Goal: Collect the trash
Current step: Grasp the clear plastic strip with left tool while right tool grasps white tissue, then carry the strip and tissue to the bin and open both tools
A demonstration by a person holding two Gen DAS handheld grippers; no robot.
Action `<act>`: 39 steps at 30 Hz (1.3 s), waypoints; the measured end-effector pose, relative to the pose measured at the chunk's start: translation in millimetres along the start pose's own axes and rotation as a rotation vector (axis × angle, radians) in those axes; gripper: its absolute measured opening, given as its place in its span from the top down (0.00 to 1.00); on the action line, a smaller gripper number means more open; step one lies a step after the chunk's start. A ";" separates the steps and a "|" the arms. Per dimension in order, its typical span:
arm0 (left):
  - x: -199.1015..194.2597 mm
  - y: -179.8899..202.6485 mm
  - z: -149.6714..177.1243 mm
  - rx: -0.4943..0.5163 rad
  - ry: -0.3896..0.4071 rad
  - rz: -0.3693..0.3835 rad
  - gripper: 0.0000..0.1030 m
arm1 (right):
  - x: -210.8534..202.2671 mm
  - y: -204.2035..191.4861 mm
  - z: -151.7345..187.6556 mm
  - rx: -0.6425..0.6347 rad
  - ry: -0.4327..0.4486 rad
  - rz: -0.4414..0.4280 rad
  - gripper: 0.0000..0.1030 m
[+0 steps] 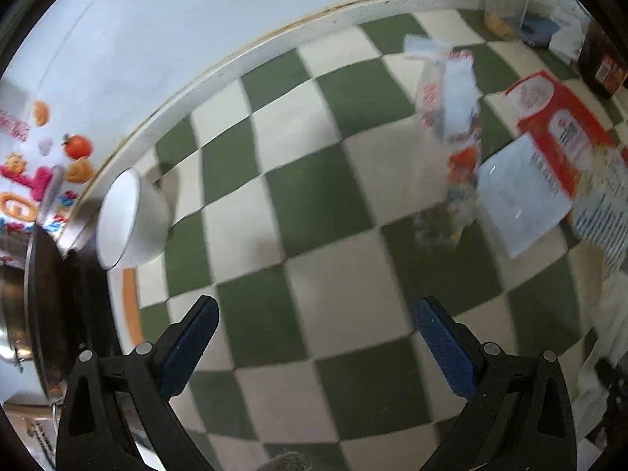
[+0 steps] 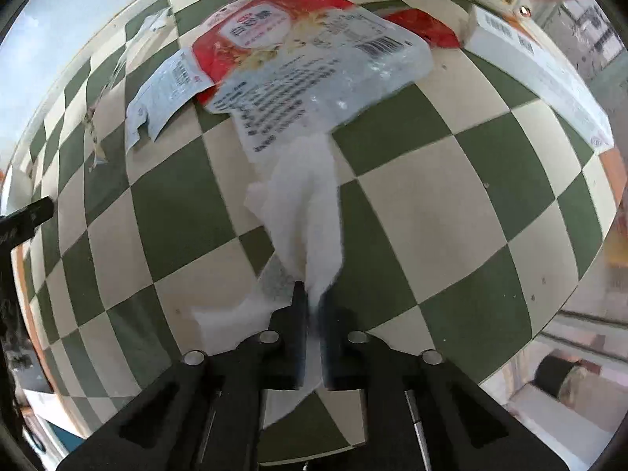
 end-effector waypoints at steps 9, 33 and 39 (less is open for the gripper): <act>12.1 67.9 -82.5 0.084 0.065 0.142 0.01 | -37.6 90.7 -15.2 0.298 0.076 -0.014 0.95; -123.4 128.7 -36.9 0.160 0.188 0.321 0.99 | -98.8 179.8 -17.5 0.498 0.301 -0.146 0.95; -194.7 255.9 16.8 0.383 0.196 0.497 0.99 | -123.5 275.6 72.3 0.676 0.349 -0.103 0.95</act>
Point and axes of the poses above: each gripper's, at about its wrist camera, not at the fingertips, and x roughly the way its jaws point, y to its right, z to its underside, the point moved 7 cm from there along x, roughly the way its jaws point, and after that the axes turned 6 degrees about y, right-handed, at the moved point
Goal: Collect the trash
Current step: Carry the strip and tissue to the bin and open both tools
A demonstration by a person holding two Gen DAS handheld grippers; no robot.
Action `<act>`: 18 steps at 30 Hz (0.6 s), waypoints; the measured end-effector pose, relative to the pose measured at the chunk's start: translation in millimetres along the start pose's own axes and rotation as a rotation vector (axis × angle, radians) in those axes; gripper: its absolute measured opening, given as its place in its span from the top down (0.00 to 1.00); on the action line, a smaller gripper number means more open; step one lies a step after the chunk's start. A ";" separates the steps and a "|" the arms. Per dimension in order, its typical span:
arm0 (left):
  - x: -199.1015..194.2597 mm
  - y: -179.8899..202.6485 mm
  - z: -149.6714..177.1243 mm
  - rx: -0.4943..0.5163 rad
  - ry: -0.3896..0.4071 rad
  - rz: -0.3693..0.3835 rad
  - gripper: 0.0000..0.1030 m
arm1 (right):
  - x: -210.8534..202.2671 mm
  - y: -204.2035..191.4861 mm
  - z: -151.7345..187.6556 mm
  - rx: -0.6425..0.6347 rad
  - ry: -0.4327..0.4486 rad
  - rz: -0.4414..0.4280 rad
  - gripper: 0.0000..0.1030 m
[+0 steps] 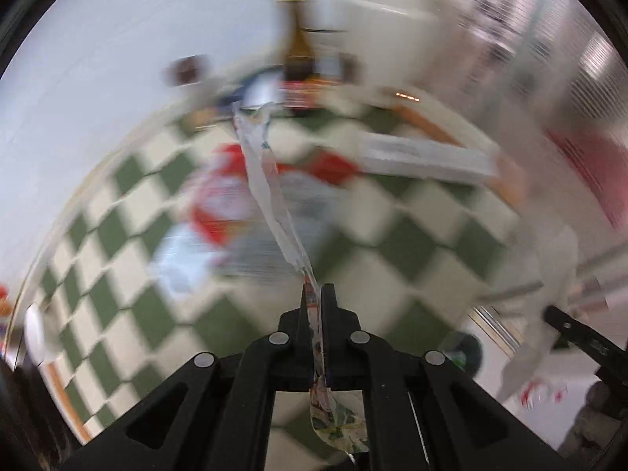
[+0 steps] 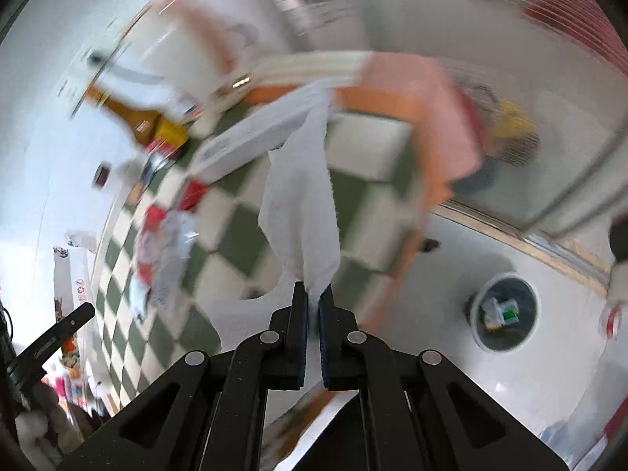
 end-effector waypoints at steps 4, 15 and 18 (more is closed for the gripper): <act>21.0 100.7 15.6 0.132 -0.050 0.116 0.99 | -28.3 116.0 16.6 0.163 0.028 0.091 0.95; 174.3 358.3 163.0 0.461 -0.341 0.347 0.99 | 24.4 402.6 117.3 0.574 -0.021 0.263 0.95; 252.4 401.7 222.3 0.478 -0.474 0.387 0.99 | 80.9 459.8 152.6 0.659 -0.053 0.255 0.95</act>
Point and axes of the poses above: each gripper's, at about its wrist camera, not at the fingertips, and x roughly the way its jaws point, y to its right, z to its underside, the point moved 7 cm from there along x, roughly the way its jaws point, and after that the axes turned 6 degrees about y, right-handed, at the moved point
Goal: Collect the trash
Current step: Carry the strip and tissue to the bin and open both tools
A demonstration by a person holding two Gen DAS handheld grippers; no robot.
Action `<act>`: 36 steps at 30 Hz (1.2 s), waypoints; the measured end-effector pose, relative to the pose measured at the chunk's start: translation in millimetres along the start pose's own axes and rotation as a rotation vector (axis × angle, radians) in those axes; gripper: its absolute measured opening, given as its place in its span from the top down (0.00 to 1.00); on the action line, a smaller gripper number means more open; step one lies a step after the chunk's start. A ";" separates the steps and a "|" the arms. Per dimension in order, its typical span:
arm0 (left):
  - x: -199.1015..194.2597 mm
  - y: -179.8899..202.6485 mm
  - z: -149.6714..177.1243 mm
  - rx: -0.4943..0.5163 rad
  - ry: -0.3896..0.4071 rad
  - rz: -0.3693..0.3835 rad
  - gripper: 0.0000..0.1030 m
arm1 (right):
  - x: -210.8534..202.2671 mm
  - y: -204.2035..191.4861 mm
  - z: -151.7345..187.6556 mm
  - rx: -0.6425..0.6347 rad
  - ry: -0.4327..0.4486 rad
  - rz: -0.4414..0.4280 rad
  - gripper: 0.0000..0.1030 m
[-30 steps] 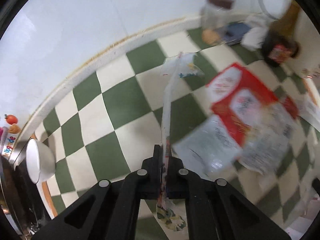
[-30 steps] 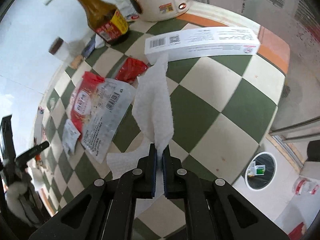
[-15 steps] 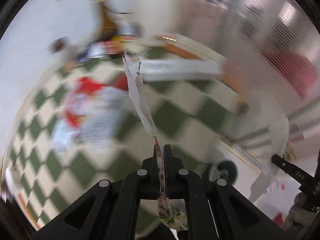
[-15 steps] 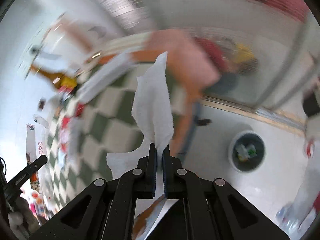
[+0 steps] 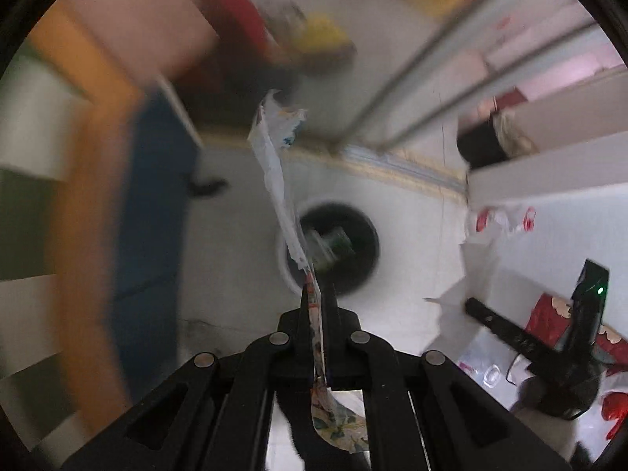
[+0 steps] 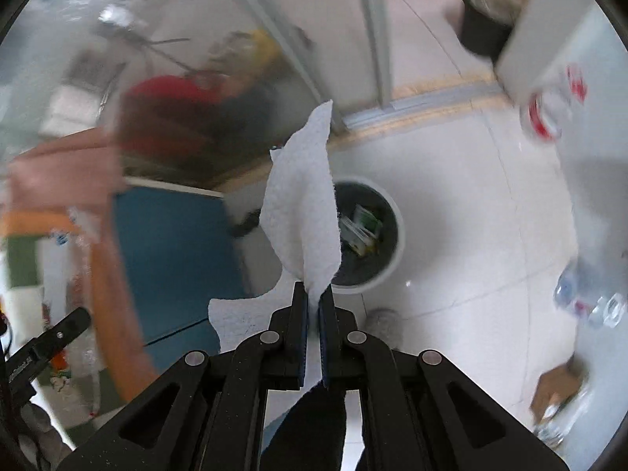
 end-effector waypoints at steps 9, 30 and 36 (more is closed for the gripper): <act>252.7 7.1 10.7 -0.020 -0.274 0.068 0.99 | 212.1 76.7 -1.7 0.037 -0.101 -0.042 0.95; 225.2 -21.8 -8.1 0.186 -0.005 -0.231 0.02 | 213.2 80.7 -17.1 -0.147 0.000 0.170 0.00; 161.2 -8.8 7.1 0.195 0.034 -0.284 0.02 | 139.1 67.9 -8.4 -0.183 0.061 0.231 0.00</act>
Point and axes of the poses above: each gripper's, at about its wrist camera, not at the fingertips, and x roughly the way its jaws point, y to its right, z to its underside, the point moved 7 cm from there along x, roughly the way its jaws point, and after that the axes turned 6 degrees about y, right-handed, at the moved point
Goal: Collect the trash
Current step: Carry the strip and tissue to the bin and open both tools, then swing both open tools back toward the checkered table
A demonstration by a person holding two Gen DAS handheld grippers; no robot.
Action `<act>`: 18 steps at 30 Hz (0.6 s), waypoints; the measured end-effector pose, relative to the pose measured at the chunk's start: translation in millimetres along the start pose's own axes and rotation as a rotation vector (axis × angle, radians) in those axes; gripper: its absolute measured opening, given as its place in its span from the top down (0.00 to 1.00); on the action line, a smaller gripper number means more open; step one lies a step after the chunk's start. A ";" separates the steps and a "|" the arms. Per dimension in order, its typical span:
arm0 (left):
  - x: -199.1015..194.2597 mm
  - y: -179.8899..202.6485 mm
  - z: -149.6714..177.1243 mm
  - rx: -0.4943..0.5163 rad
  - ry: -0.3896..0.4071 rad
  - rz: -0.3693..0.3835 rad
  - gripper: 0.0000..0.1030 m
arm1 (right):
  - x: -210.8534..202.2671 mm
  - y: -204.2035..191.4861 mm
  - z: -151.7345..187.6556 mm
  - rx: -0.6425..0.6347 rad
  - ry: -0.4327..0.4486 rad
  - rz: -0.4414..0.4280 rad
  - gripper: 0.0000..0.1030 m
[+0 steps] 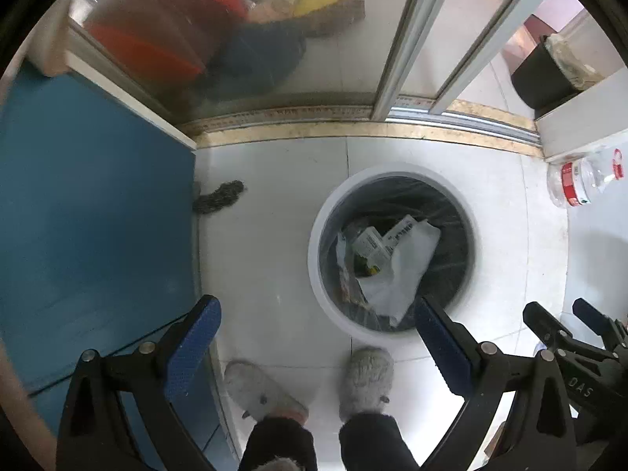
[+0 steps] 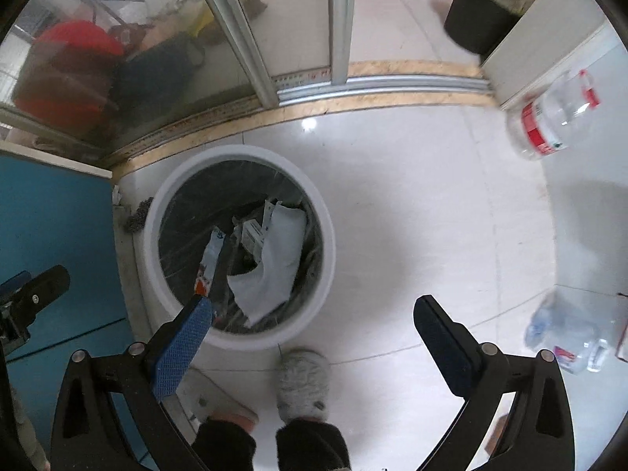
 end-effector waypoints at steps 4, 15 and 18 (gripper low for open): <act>-54.7 4.6 9.8 -0.010 0.021 0.002 0.02 | -67.6 1.0 3.2 -0.009 0.041 0.023 0.00; -235.0 24.8 34.5 0.012 0.102 0.031 0.02 | -281.3 23.2 22.2 0.005 0.149 0.026 0.00; -280.2 26.3 41.9 0.016 0.124 0.035 0.02 | -335.7 25.7 26.2 -0.001 0.182 0.017 0.00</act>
Point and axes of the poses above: each gripper's, at about its wrist camera, not at the fingertips, and x roughly the way its jaws point, y to its right, z to its underside, the point moved 7 cm from there along x, roughly the way its jaws point, and after that the axes turned 6 degrees about y, right-handed, at the moved point
